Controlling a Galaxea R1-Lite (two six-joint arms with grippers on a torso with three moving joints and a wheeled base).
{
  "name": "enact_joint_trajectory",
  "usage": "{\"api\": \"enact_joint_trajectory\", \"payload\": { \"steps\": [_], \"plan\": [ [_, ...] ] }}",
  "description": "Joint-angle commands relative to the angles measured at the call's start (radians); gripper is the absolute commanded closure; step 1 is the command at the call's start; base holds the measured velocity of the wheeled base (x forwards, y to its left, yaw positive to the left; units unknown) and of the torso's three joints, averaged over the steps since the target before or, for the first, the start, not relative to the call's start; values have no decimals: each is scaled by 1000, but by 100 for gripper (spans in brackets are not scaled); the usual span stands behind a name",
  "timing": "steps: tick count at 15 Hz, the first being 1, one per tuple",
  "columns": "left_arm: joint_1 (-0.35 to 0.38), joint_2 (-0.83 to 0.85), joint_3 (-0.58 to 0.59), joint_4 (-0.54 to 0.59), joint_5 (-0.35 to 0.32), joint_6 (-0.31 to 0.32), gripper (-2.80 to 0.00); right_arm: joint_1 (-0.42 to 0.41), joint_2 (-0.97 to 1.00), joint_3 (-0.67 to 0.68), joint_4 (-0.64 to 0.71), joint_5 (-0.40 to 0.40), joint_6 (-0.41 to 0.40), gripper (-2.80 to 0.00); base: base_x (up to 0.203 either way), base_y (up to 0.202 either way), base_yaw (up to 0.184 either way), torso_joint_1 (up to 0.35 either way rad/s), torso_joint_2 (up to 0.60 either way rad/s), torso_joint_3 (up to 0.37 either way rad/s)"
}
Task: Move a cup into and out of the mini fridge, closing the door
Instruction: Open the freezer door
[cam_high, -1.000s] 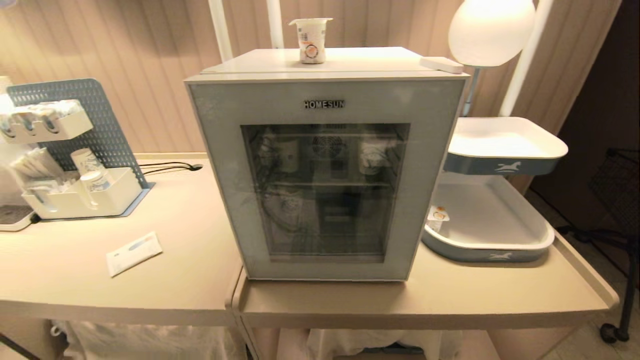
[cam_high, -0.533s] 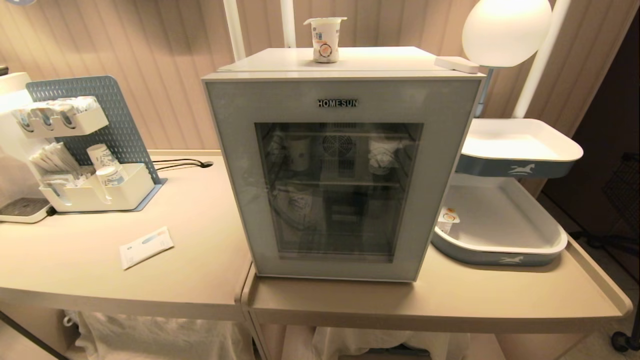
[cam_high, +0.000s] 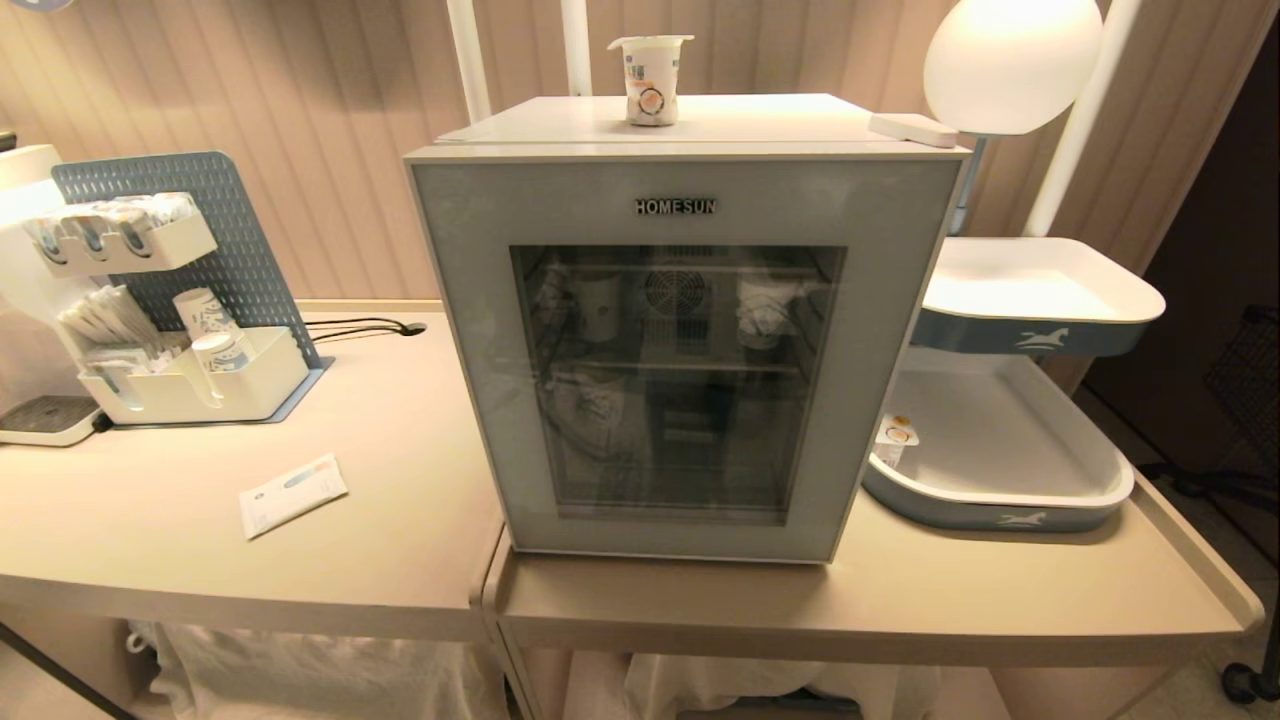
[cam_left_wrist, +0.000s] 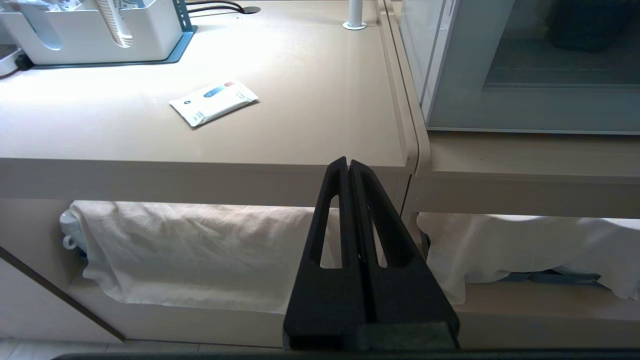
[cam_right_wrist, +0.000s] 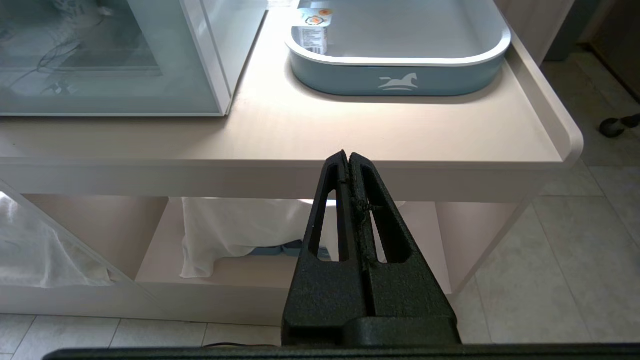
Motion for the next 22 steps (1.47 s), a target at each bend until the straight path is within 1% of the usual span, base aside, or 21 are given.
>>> {"api": "enact_joint_trajectory", "payload": {
  "steps": [1, 4, 6, 7, 8, 9, 10, 12, 13, 14, 15, 17, 18, 19, 20, 21, 22],
  "plan": [
    [1, 2, 0, 0, 0, 0, 0, 0, 1, 0, 1, 1, -1, 0, 0, 0, 0, 0, 0, 0],
    [1, 2, -2, 5, 0, 3, 0, 0, 1, -2, 3, 1, -1, 0, 0, 0, 0, 0, 0, 0],
    [1, 2, -2, 0, 3, 21, 0, 0, 1, -2, 3, 1, -2, 0, 0, 0, 0, 0, 0, 0],
    [1, 2, -29, 7, 2, 25, 0, 0, 1, -2, 3, 1, -2, 0, 0, 0, 0, 0, 0, 0],
    [1, 8, -90, 28, 9, 27, 0, 0, 1, -2, 4, 1, -2, 0, 0, 0, 0, 0, 0, 0],
    [1, 26, -198, 82, 24, 28, 0, 0, 1, -2, 4, 1, -2, 0, 0, 0, 0, 0, 0, 0],
    [1, 54, -338, 155, 41, 27, 0, 0, 1, -2, 4, 1, -2, 0, 0, 0, 0, 0, 0, 0],
    [2, 174, -654, 307, 71, 13, 0, 0, 1, -2, 4, 1, -2, 0, 0, 0, 0, 0, 0, 0],
    [2, 282, -811, 371, 85, -7, 0, 1, 1, -2, 4, 1, -2, 0, 0, 0, 0, 0, 0, 0],
    [2, 406, -935, 420, 97, -28, 0, 0, 1, -2, 4, 1, -2, 0, 0, 0, 0, 0, 0, 0],
    [1, 541, -1033, 453, 104, -47, 0, 1, 1, -2, 4, 1, -2, 0, 0, 0, 0, 0, 0, 0],
    [2, 815, -1187, 491, 103, -80, 0, 0, 1, -2, 4, 1, -2, 0, 0, 0, 0, 0, 0, 0],
    [8, 962, -1269, 505, 88, -93, 0, 0, 1, -2, 4, 1, -2, 0, 0, 0, 0, 0, 0, 0],
    [26, 1106, -1352, 518, 53, -104, 0, 0, 1, -2, 4, 1, -2, 0, 0, 0, 0, 0, 0, 0],
    [50, 1238, -1437, 532, -9, -111, 0, 0, 1, -2, 4, 1, -2, 0, 0, 0, 0, 0, 0, 0],
    [85, 1376, -1536, 554, -116, -117, 0, 0, 1, -2, 4, 1, -2, 0, 0, 0, 0, 0, 0, 0],
    [129, 1501, -1634, 582, -261, -120, 0, 0, 1, -2, 4, 1, -2, 0, 0, 0, 0, 0, 0, 0]
  ]
}}
